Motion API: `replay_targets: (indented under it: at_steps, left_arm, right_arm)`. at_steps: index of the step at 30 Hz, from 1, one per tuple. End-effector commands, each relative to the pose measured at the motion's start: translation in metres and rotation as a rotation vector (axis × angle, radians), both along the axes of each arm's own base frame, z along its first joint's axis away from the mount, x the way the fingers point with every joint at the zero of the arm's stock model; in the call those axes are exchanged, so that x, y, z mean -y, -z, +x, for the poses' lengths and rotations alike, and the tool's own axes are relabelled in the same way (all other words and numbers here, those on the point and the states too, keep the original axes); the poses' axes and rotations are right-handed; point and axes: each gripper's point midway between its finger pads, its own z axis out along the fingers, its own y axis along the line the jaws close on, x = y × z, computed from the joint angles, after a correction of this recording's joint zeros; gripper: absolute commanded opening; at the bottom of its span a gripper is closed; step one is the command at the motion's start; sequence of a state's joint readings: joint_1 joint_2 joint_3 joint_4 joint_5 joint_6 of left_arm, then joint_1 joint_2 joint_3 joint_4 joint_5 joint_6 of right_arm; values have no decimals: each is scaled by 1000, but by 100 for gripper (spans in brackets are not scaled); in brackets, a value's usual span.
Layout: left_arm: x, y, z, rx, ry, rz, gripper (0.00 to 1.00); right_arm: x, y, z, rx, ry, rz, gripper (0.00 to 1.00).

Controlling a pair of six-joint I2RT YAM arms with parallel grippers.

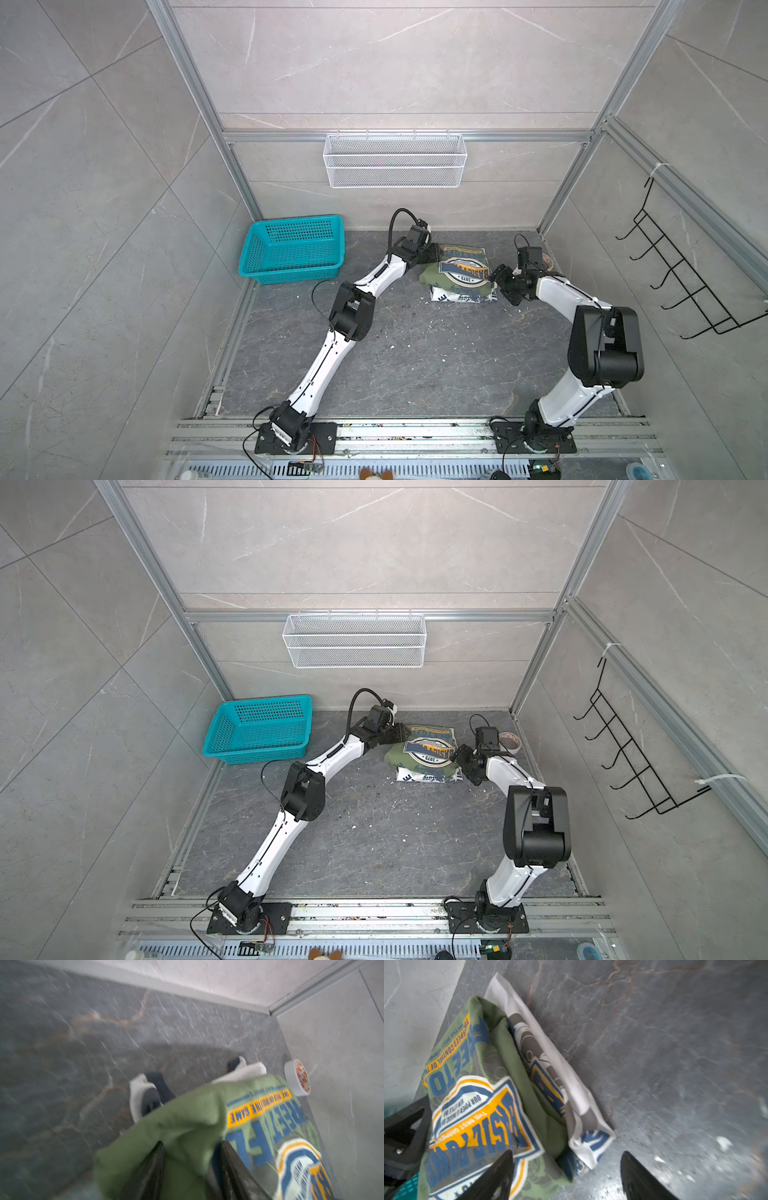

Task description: Fold and stack the tank tops

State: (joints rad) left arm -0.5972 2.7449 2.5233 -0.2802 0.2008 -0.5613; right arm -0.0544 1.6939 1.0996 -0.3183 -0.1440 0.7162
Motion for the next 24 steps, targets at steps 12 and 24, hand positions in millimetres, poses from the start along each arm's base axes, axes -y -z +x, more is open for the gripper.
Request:
replay_targets:
  at_steps: [12, 24]
  left_arm:
    - [-138, -138, -69, 208, -152, 251, 100]
    - [-399, -55, -171, 303, -595, 713, 100]
  right_arm:
    - [66, -53, -31, 170, 54, -562, 100]
    - [-9, -46, -21, 437, -325, -829, 100]
